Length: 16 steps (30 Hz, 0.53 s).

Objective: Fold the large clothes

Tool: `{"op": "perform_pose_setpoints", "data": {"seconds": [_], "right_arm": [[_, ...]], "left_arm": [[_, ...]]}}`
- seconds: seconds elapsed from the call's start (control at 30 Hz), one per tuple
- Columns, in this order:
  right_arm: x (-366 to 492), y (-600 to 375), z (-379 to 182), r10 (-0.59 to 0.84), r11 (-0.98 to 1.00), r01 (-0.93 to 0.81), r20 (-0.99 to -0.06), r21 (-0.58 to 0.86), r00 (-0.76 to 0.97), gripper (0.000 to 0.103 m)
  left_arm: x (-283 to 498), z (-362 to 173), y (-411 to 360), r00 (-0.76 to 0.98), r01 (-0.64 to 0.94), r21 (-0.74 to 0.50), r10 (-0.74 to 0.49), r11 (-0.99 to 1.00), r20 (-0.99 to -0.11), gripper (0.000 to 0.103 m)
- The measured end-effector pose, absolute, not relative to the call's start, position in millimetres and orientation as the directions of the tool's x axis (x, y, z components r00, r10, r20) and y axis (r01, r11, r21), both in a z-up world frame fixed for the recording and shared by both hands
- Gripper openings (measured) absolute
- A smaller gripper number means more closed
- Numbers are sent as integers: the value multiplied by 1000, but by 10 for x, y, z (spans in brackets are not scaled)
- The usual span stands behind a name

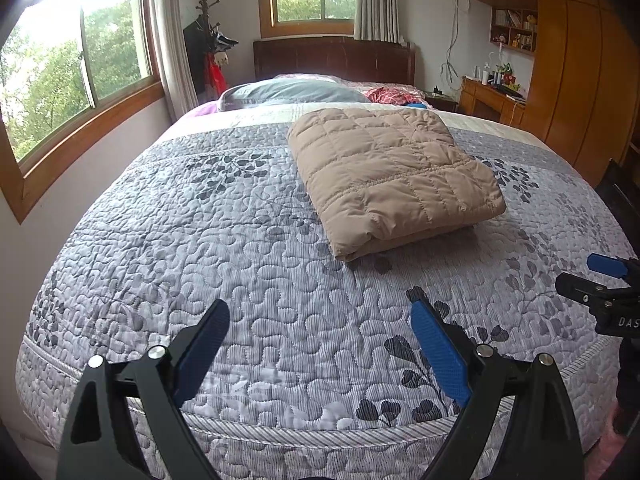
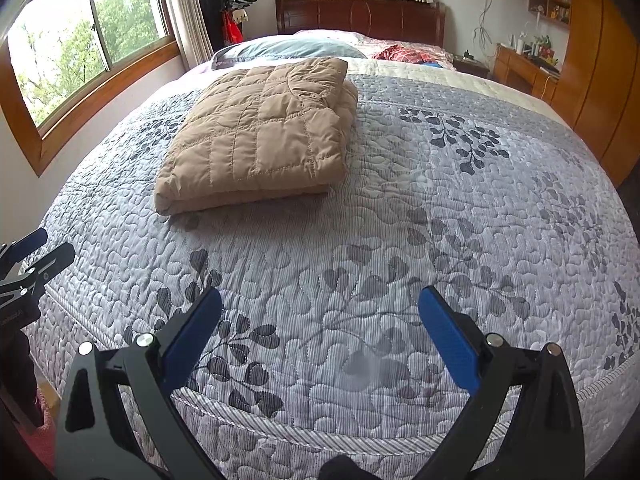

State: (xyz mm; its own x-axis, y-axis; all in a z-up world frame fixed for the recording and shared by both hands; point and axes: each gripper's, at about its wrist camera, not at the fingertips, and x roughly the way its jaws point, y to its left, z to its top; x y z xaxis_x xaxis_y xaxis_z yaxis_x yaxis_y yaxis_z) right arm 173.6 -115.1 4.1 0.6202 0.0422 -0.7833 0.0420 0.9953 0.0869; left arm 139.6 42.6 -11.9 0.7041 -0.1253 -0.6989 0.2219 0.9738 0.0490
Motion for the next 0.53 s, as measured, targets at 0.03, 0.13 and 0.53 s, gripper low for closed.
{"op": "perform_pose_setpoints", "data": {"seconds": [0.03,0.13,0.53], "right_arm": [[1737,-1152,41,42,995,42,-783,87,620,98],[1738,-1152,40,43,995,42,-782,88,621,98],[1731,-1140,35,43,995,48,-783,92,621,98]], "left_arm": [[1394,-120,425,705,221,50,-125,974,-698,92],[1384,-117,425,708,223,52,-125,973,-695,92],[1385,-121,433,710,222,60,-119,973,-694,92]]}}
